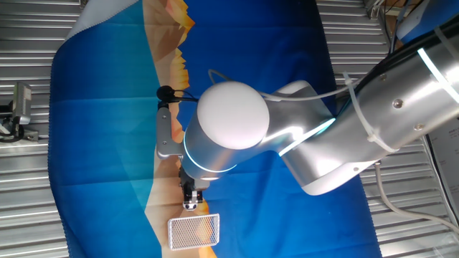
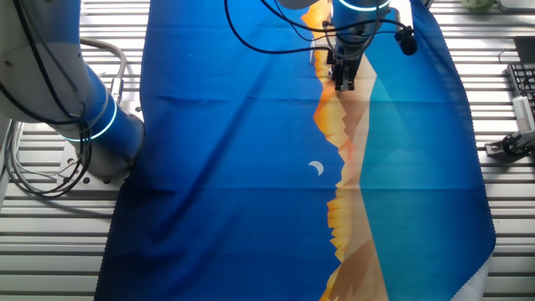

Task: Push the soccer ball into the goal

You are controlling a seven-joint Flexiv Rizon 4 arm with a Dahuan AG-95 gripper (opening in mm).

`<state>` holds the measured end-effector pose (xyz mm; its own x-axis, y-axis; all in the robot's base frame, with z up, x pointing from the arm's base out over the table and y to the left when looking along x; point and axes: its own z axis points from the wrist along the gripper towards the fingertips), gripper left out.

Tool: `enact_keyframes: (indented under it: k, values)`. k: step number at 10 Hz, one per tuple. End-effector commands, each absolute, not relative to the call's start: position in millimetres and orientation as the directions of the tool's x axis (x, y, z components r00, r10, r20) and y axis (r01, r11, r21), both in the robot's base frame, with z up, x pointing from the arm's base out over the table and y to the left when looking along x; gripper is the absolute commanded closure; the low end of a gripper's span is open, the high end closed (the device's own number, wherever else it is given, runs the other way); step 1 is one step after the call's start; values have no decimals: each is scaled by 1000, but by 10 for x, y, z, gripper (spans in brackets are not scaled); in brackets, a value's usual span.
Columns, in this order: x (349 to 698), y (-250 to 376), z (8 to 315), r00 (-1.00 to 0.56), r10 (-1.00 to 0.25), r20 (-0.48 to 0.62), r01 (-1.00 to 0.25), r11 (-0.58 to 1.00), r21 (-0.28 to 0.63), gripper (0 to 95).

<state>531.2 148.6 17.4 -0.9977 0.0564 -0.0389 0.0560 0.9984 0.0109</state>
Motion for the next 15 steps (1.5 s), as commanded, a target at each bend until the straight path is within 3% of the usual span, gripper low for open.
enact_keyframes:
  k: [1, 15]
  values:
    - [5323, 1497, 169, -998, 57, -38, 57, 998, 12, 950]
    - [5351, 1566, 156, -998, 59, -32, 58, 998, 12, 950]
